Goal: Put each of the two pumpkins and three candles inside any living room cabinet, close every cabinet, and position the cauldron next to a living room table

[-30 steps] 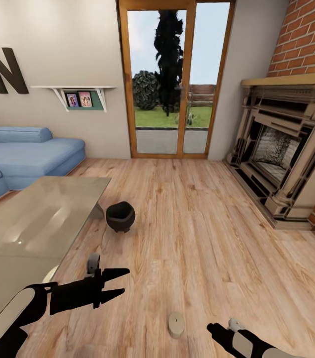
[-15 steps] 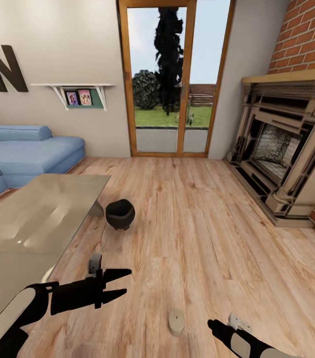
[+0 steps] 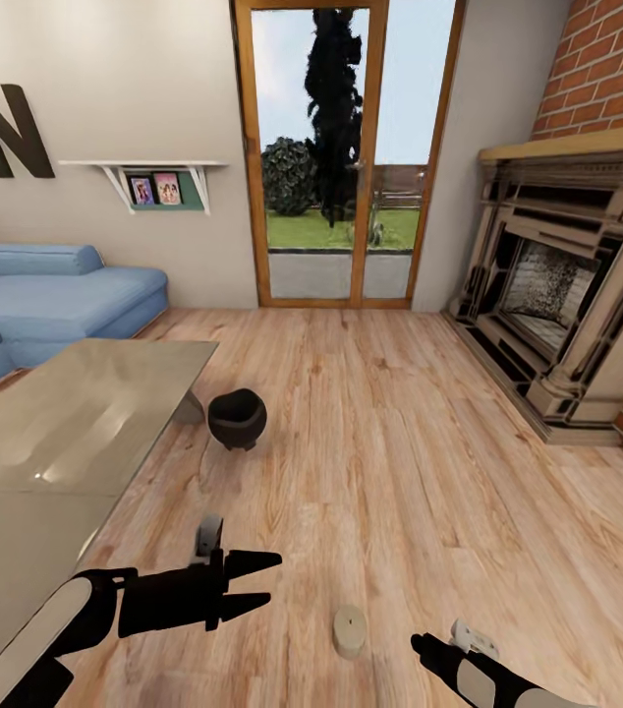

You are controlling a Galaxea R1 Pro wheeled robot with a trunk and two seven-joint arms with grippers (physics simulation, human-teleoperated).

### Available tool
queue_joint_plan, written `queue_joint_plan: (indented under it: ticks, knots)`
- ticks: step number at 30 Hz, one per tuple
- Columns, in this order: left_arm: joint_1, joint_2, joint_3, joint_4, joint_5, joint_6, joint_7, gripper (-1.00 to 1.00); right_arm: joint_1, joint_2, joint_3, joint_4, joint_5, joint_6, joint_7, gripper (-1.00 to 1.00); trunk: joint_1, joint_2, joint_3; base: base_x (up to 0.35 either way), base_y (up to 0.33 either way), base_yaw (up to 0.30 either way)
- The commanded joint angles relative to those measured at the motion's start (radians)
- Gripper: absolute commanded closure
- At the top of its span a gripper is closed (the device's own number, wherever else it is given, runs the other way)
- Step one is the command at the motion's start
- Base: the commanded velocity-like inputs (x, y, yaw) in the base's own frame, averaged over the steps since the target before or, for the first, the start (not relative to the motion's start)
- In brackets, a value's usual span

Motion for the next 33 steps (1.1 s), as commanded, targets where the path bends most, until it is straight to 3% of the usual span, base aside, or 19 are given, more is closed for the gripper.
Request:
queue_joint_plan:
  ticks: [1, 8, 27, 33]
  knots:
    - [-0.001, 0.0, -0.002, -0.001, 0.011, 0.0, 0.01, -1.0, 0.0, -0.001, 0.008, 0.0, -0.009, 0.003, -0.001, -1.0, 0.004, -0.008, -0.004, 0.0, 0.0, 0.0]
    - [-0.001, 0.001, -0.002, 0.0, 0.012, 0.001, 0.01, -1.0, 0.0, 0.001, 0.008, -0.009, -0.006, 0.0, -0.087, -1.0, 0.031, -0.057, -0.026, 0.0, 0.0, 0.0]
    - [-0.001, 0.001, 0.0, 0.002, 0.011, 0.0, 0.01, -1.0, 0.0, -0.001, 0.008, -0.01, 0.022, 0.004, -0.093, -1.0, 0.103, -0.19, -0.086, 0.0, 0.0, 0.0]
    - [-0.001, 0.002, 0.001, 0.002, 0.011, 0.0, 0.01, -1.0, 0.0, -0.001, 0.008, -0.011, 0.023, 0.05, -0.093, -1.0, 0.126, -0.232, -0.104, 0.0, 0.0, 0.0]
